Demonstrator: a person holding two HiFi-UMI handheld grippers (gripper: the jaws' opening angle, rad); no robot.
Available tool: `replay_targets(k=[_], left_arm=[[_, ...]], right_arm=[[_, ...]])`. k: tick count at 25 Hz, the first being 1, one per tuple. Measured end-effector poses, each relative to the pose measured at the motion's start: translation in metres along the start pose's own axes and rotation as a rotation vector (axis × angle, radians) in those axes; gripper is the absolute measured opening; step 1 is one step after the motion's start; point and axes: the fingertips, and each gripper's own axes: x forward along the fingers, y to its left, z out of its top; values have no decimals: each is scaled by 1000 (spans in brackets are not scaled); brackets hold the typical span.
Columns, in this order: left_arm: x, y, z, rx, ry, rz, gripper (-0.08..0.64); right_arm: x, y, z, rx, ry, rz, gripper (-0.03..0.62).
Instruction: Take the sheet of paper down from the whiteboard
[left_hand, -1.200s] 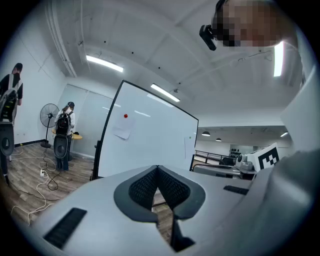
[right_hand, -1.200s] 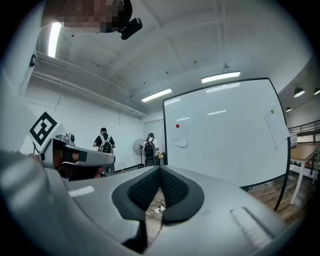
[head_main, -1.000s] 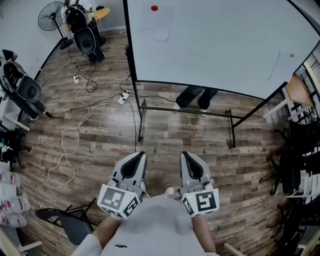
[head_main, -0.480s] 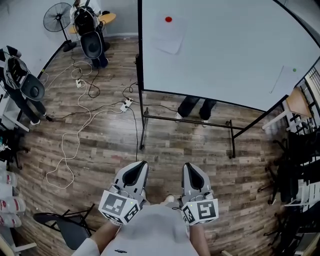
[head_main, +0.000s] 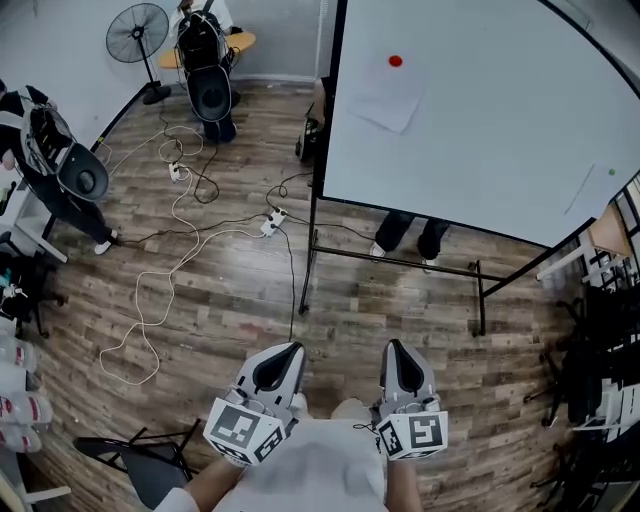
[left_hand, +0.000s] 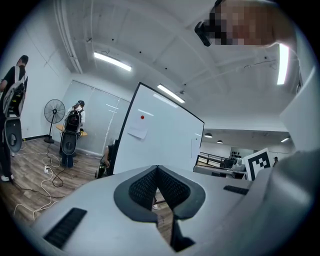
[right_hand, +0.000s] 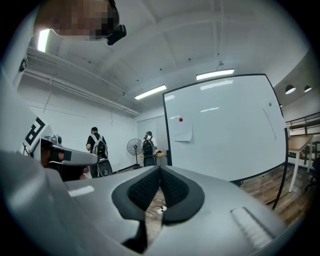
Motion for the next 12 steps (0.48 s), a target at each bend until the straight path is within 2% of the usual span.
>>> replay_targets(k=[5,12], left_arm=[[8,23,4,-24,-7,-4,6],[56,42,15,-7,-17,-15,6]], right_arm=[[21,9,5,-4,-8,-3,12],[63,-18,14,-9,-42,-15,12]])
